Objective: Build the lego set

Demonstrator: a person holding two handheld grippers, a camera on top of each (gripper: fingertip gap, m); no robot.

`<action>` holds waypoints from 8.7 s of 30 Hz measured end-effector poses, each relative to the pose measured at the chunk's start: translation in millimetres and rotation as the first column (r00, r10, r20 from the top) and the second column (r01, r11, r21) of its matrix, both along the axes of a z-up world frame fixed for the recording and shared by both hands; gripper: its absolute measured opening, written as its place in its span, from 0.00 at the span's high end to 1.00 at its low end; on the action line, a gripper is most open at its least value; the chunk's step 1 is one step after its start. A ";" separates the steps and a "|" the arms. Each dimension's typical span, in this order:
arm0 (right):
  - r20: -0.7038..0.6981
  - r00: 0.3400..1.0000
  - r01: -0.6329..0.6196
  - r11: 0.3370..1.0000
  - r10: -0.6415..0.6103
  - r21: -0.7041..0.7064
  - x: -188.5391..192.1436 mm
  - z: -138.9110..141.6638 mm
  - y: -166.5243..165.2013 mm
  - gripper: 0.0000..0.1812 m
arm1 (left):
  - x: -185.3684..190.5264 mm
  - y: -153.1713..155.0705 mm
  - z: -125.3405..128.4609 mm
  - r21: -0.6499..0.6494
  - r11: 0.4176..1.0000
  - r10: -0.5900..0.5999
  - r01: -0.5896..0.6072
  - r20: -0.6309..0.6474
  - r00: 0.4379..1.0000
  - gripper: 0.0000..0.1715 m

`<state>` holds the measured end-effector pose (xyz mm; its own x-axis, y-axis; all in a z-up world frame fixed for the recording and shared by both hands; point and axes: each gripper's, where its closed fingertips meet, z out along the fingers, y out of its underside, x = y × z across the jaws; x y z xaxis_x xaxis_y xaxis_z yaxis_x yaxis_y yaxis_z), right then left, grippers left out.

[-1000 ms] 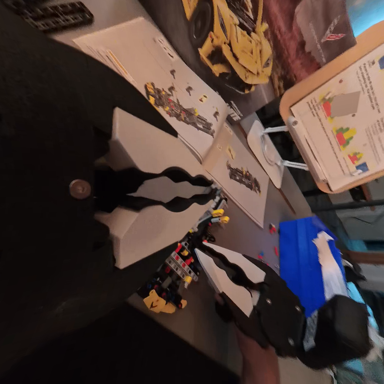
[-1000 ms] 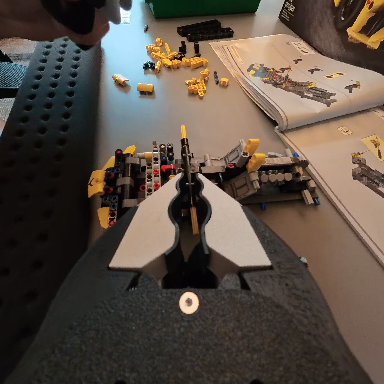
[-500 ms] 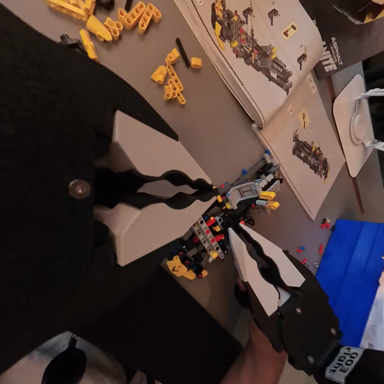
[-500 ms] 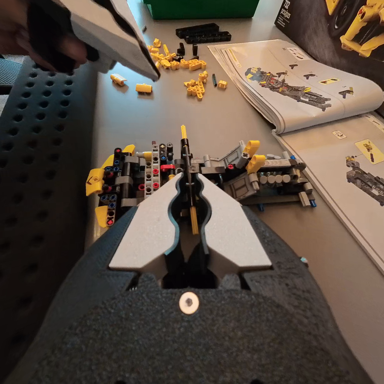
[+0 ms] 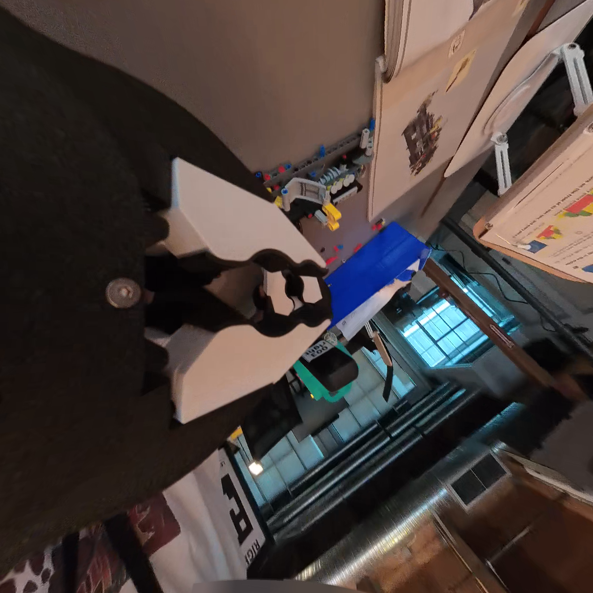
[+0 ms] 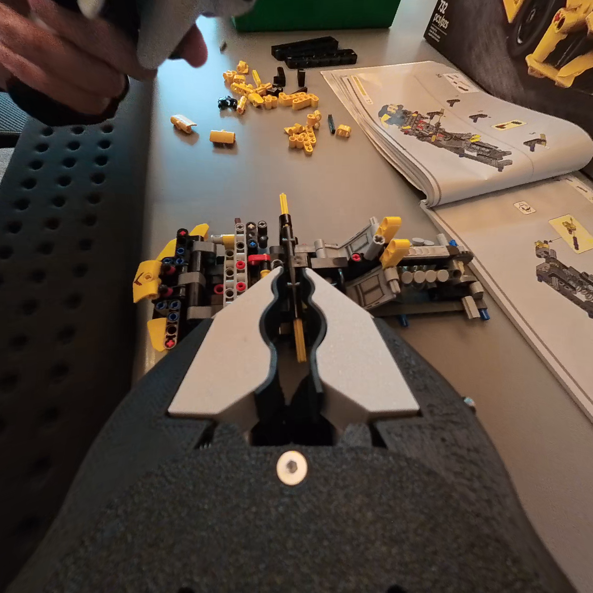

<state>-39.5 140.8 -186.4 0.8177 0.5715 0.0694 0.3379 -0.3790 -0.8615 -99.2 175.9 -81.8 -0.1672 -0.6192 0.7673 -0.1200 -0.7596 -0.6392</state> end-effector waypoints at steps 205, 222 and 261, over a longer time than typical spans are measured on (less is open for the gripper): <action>-0.257 0.880 0.363 0.915 -0.398 -0.175 34.4 16.9 -28.8 0.68 | 44.4 -32.2 -112.4 0.732 0.368 -0.343 0.573 -0.466 0.816 0.97; 0.004 0.517 0.834 0.503 -0.856 -0.228 19.7 1.4 -27.8 0.36 | 67.0 0.0 -112.8 0.464 0.602 -0.383 0.650 -0.546 0.745 0.81; 0.030 0.642 0.721 0.590 -0.766 -0.364 23.4 -24.5 -23.3 0.28 | 75.9 -26.7 -121.6 0.550 0.570 -0.335 0.610 -0.522 0.784 0.99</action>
